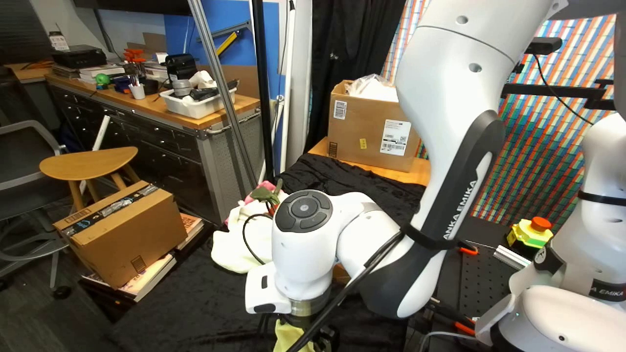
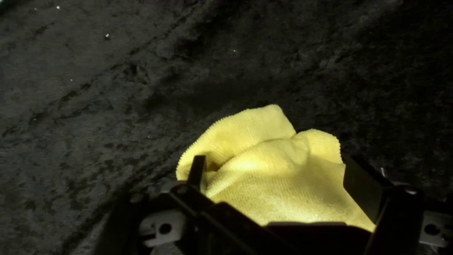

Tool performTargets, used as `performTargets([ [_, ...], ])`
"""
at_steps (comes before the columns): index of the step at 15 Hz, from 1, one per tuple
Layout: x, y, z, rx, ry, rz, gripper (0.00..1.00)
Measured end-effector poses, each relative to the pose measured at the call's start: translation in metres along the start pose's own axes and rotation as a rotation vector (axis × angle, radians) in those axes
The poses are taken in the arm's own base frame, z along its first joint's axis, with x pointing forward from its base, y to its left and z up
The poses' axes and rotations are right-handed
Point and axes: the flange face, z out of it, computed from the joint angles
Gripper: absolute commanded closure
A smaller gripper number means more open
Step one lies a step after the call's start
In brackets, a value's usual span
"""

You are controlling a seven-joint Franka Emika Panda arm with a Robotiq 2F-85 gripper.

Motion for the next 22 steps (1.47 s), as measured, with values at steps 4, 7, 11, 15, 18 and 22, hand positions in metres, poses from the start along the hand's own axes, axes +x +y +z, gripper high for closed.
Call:
performTargets([
  [4,0.004,0.007,0.013,-0.014,-0.015,0.132,0.00],
  [7,0.009,0.013,0.022,-0.023,-0.024,0.232,0.00],
  [11,0.012,0.020,0.020,-0.028,-0.028,0.320,0.00],
  [15,0.012,0.031,0.010,-0.042,-0.024,0.384,0.00],
  [18,0.010,0.035,0.006,-0.045,-0.031,0.411,0.00],
  [22,0.007,0.035,0.008,-0.039,-0.055,0.418,0.00],
])
